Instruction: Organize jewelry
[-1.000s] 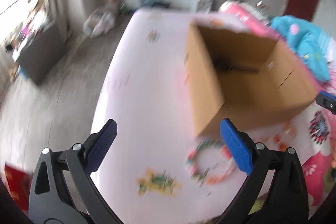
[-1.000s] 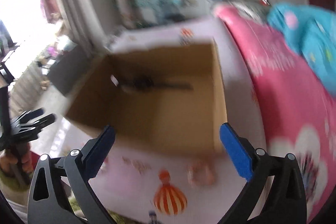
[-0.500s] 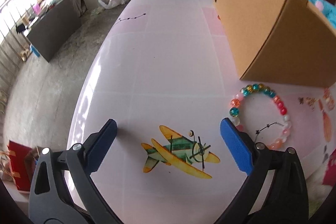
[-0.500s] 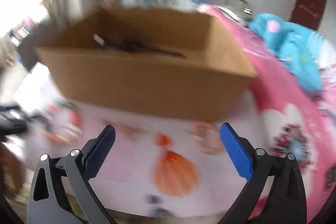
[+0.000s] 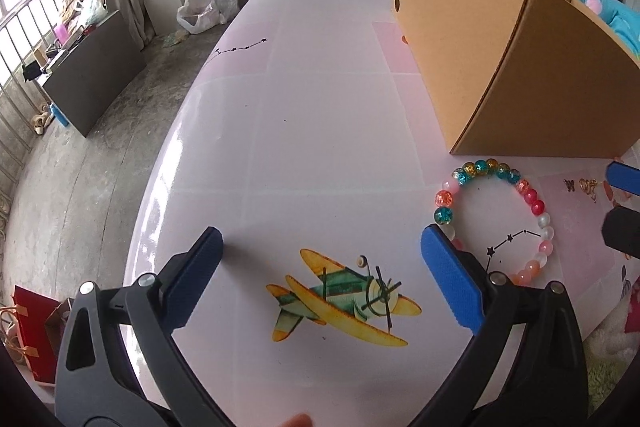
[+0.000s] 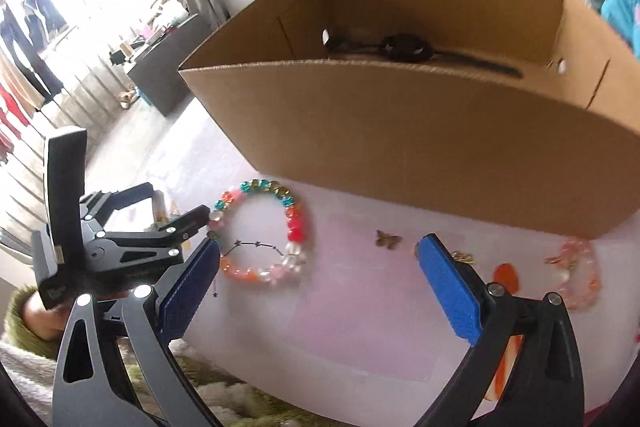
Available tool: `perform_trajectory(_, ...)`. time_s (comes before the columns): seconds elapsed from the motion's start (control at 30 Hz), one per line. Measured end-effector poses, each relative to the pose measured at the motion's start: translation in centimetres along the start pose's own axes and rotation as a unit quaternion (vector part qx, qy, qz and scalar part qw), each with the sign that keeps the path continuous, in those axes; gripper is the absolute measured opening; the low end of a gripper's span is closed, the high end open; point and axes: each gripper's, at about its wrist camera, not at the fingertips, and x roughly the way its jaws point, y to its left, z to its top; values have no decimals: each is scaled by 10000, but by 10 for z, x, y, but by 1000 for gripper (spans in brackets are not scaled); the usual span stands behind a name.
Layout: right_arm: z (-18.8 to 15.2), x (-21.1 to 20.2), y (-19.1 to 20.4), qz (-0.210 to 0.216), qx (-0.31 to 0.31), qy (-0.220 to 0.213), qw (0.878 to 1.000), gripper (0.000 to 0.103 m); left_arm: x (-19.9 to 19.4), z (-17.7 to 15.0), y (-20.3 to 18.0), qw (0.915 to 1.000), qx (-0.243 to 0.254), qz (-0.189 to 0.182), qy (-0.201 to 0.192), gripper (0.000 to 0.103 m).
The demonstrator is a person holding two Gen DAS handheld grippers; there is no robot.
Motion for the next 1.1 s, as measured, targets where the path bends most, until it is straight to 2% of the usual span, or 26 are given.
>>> perform_trajectory(0.1,0,8,6,102,-31,94,9999,87,-1,0,2,9999,42,-99,54,96)
perform_trajectory(0.2,1,16,10,156,-76,206,9996,78,-2,1,7,10000,6,-12,9,96)
perform_trajectory(0.23,1,20,12,197,-76,253,9995,75,-6,0,9,9999,-46,-104,-79,95)
perform_trajectory(0.3,2,27,14,196,-132,337,9992,68,-15,0,14,9978,-276,-524,-297,93)
perform_trajectory(0.37,1,33,17,145,-201,398,9989,62,-24,-1,20,9925,-545,-994,-462,78)
perform_trajectory(0.4,1,34,18,139,-214,430,9987,57,-26,-1,21,9904,-618,-1136,-487,74)
perform_trajectory(0.53,0,40,22,134,-291,516,9982,41,-30,-1,15,9856,-544,-1510,-534,55)
perform_trajectory(0.6,-1,40,24,91,-373,519,9979,37,-30,-1,7,9845,-385,-1631,-513,53)
perform_trajectory(0.7,-3,40,26,45,-447,556,9974,22,-24,2,-2,9816,-235,-1845,-431,49)
perform_trajectory(0.73,-4,40,26,45,-445,573,9974,17,-22,3,-6,9807,-202,-1903,-389,44)
perform_trajectory(0.87,-7,37,21,120,-344,584,9976,12,-12,6,-18,9827,-29,-1835,-232,26)
perform_trajectory(0.97,-9,35,18,153,-305,570,9978,12,-6,9,-24,9852,94,-1702,-163,20)
perform_trajectory(1.1,-12,30,14,161,-301,555,9979,12,1,11,-29,9873,263,-1565,-37,19)
